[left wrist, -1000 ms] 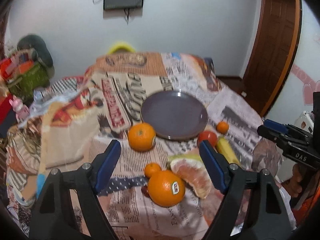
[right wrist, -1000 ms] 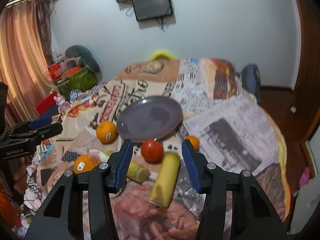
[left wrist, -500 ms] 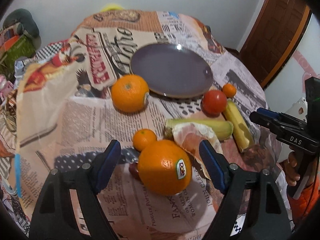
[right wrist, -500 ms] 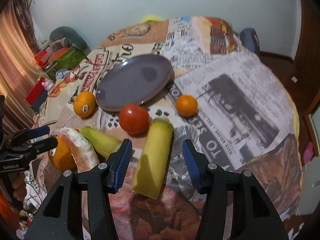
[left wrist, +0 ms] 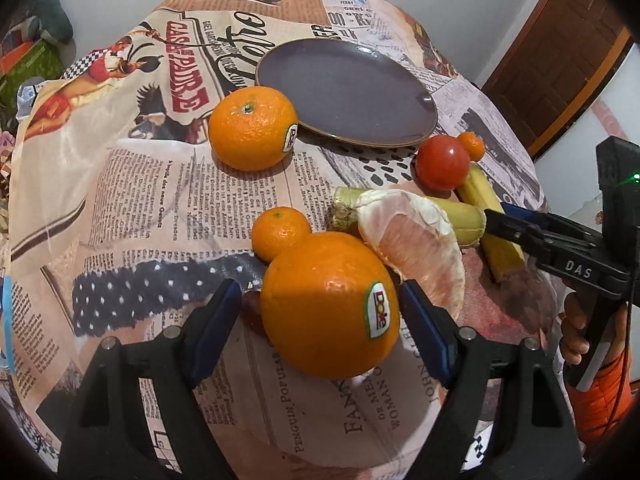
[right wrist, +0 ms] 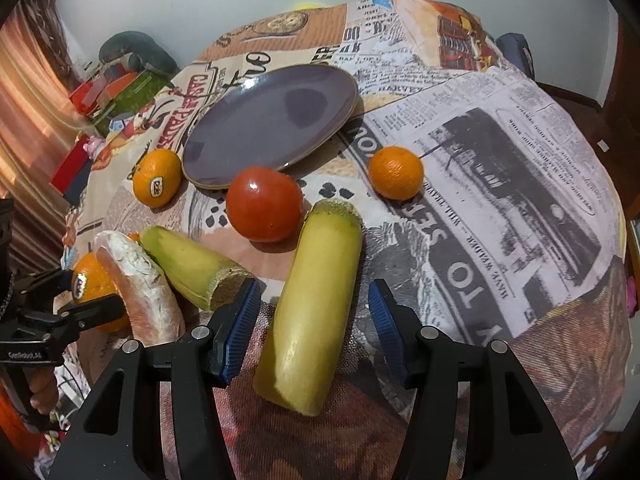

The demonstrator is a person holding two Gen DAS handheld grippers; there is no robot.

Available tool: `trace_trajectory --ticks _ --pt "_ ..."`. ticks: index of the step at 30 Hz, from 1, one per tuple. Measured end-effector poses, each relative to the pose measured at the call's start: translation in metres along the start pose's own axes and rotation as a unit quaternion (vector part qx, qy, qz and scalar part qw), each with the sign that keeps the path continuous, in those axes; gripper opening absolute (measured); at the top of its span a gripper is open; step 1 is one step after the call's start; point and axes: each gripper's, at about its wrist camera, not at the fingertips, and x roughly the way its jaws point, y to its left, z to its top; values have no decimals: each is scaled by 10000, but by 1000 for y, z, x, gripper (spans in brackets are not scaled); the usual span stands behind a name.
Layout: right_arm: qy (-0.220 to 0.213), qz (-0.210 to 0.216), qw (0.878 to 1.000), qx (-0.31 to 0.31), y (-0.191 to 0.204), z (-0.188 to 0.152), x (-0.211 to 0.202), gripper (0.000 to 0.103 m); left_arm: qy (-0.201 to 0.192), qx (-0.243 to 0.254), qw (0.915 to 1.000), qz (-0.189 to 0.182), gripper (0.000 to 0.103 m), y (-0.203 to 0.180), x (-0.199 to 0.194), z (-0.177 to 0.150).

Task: Organize fruits
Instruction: 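Grasp the large Dole orange with the left tool while the right tool grasps the yellow banana piece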

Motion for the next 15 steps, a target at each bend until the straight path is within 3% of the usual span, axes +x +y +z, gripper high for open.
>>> trace_trajectory --ticks 6,8,15 --pt "22 -63 9999 -145 2 -2 8 51 -103 30 9999 84 77 0 1 -2" --pt "0 -94 9999 -126 0 -1 9 42 -142 64 9998 98 74 -2 1 -1" --pt "-115 -107 9999 -58 -3 -1 6 37 -235 147 9995 129 66 -4 -6 2"
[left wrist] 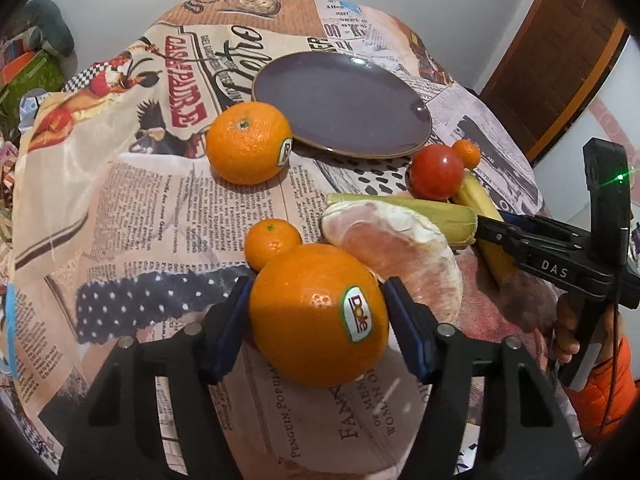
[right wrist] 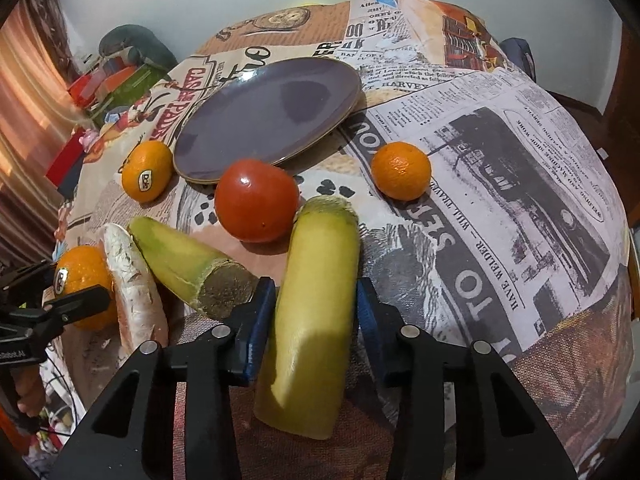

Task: Organize fruits
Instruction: 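Grasp the large Dole orange with the left tool while the right tool grasps the yellow banana piece, then carry the orange with the left tool while the right tool carries the banana piece over the plate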

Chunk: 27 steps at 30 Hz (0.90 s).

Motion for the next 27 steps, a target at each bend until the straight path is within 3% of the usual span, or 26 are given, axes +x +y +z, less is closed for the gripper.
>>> trace_trajectory --ticks 16,27 --pt "-436 -72 9990 -89 7 9 -27 34 -429 -200 9985 272 65 13 -26 5" --pt "-770 -99 9965 -320 20 27 -42 33 -935 -239 9949 299 65 12 -50 33"
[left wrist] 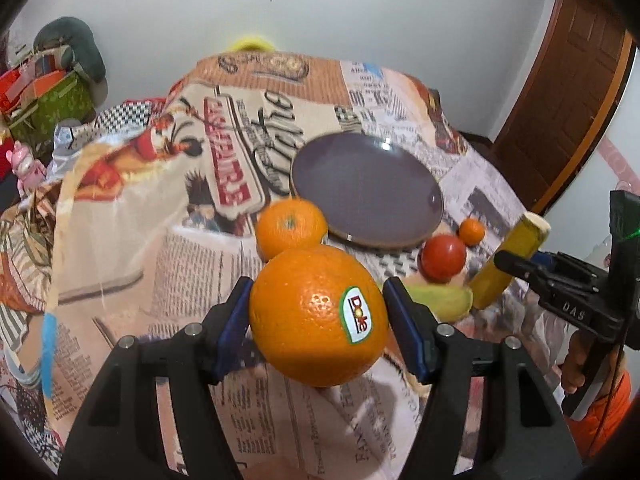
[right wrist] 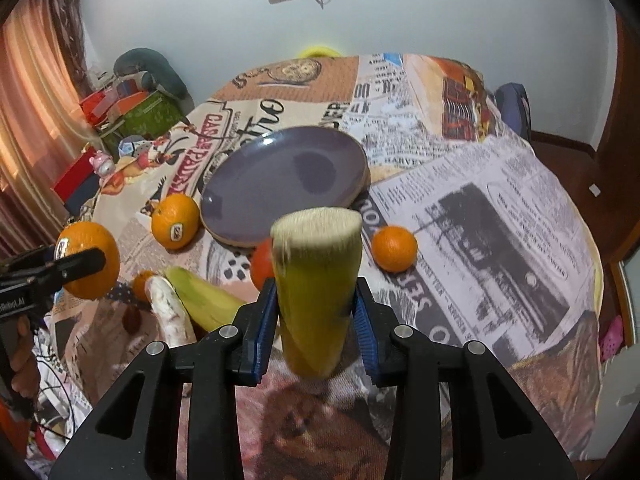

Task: Organize fruits
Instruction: 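Carry the orange with the left tool while the right tool carries the banana piece over the plate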

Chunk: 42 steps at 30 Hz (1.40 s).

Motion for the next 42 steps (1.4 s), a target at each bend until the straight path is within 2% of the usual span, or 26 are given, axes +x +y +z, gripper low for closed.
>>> trace_trajectory --ticks 6,20,32,42 --pt "-186 -8 9997 -156 8 13 -4 33 -217 32 9997 -72 65 -3 -1 23" --pt "-307 -41 9983 -485 13 42 8 33 -344 165 9991 -177 65 -16 27 66" --pt "-224 -26 9984 -520 6 62 38 33 -200 248 9993 -195 65 -25 69 85" --pt "-22 -8 9984 -570 6 74 73 33 58 355 9993 -68 65 -28 111 91"
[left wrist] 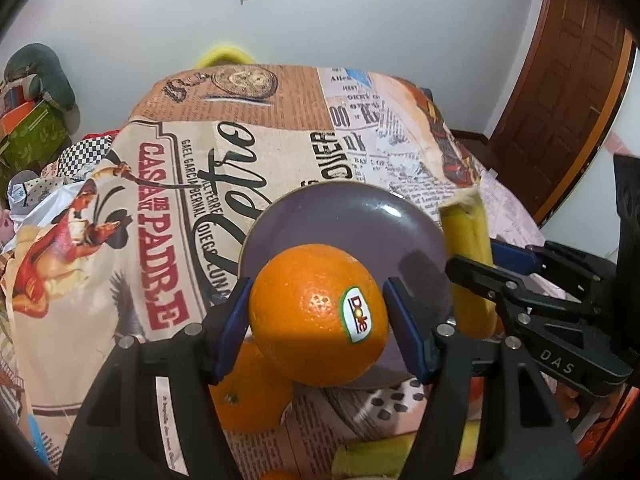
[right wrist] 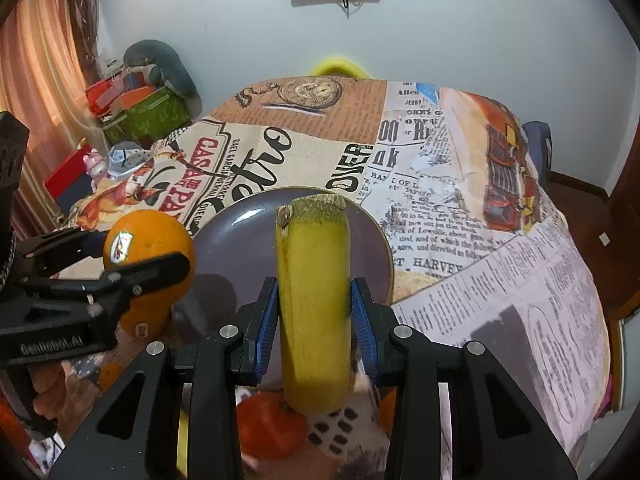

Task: Organize fruits
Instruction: 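Carry the orange with the left tool while the right tool carries the banana piece over the plate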

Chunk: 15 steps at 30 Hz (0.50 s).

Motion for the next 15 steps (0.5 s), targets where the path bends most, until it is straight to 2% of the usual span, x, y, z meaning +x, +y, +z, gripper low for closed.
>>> trace_trajectory --ticks 15 --pt "324 96 9994 89 -11 16 46 33 609 -151 9980 28 65 9 54 12"
